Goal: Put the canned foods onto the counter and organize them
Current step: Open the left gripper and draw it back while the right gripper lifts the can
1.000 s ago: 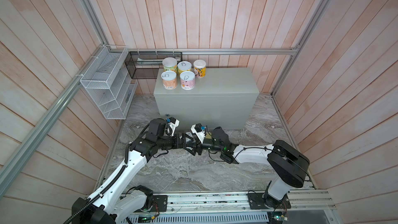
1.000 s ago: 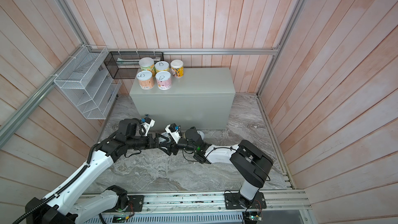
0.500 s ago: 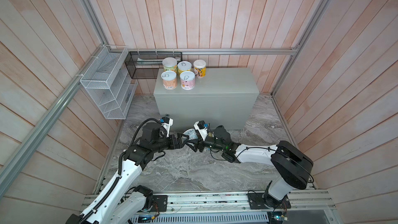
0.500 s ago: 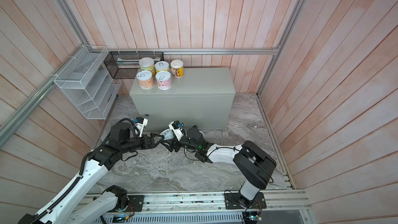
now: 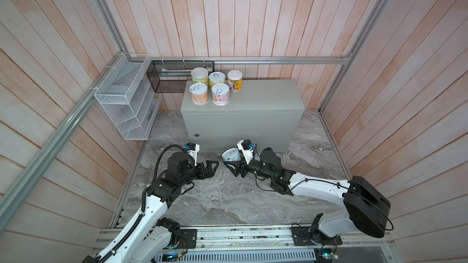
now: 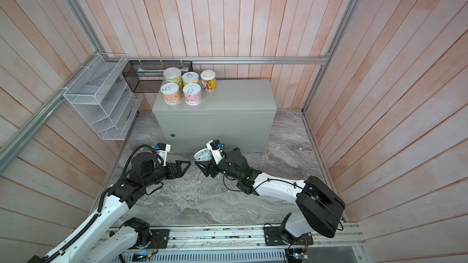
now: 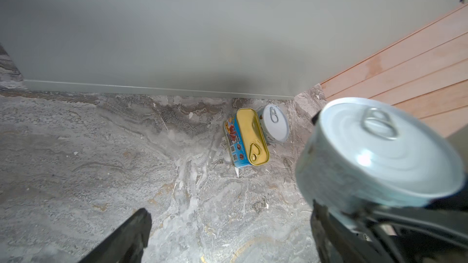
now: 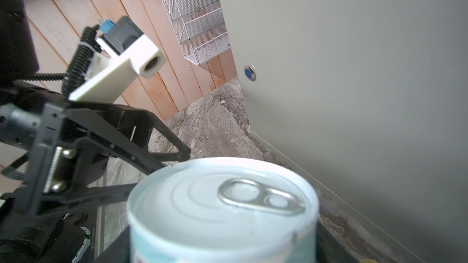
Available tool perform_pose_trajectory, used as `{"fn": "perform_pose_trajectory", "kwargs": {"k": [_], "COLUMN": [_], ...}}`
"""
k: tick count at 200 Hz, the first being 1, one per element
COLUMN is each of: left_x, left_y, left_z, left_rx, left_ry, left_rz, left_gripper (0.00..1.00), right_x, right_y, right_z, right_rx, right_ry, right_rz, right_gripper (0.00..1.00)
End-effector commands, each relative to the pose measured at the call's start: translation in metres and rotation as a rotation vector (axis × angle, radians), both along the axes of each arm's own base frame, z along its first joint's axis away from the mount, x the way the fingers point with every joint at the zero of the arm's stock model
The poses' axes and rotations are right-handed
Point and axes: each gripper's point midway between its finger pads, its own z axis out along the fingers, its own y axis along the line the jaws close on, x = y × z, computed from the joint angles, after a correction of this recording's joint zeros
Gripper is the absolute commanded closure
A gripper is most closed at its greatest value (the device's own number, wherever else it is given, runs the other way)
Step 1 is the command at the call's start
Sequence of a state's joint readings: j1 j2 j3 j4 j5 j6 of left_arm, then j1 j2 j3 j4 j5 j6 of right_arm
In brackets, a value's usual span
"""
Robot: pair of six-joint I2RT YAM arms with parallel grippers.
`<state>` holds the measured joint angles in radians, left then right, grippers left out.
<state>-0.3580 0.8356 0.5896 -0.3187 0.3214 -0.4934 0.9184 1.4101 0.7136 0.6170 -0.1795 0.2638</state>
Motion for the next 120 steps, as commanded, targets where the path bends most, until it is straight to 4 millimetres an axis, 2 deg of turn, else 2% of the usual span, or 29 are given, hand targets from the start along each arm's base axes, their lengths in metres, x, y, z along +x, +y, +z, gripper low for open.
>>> {"fn": "perform_pose_trajectory", "kwargs": {"k": [1, 33, 51, 78, 99, 120], "left_x": [0.012, 0.019, 0.022, 0.024, 0.011, 0.004], "left_y": [0.006, 0.005, 0.003, 0.005, -0.011, -0.015], "left_z": [0.007, 0.000, -0.005, -0.017, -0.020, -0.026], "left_rx": [0.010, -0.043, -0.061, -0.034, -0.097, -0.088], "left_ry": [-0.087, -0.153, -0.209, -0.246, -0.292, -0.326], "left_rz": [0.043, 0.066, 0.058, 0.057, -0.048, -0.078], "left_gripper": [0.00, 0.00, 0.00, 0.00, 0.00, 0.00], "right_x": [0.003, -0.002, -0.004, -0.015, -0.020, -0.024], "right_y": [-0.016, -0.037, -0.049, -0.062, -0.074, -0.085], "right_z": [0.021, 0.030, 0.043, 0.071, 0.098, 0.123], "right_rx": [0.042, 0.038, 0.042, 0.030, 0.004, 0.048], "right_ry": [-0.020, -0.023, -0.036, -0.082, -0.118, -0.141], "right_rz": [-0.065, -0.119, -0.150, -0.139, -0.147, -0.151], "right_gripper": [0.39, 0.39, 0.40, 0.38, 0.37, 0.37]}}
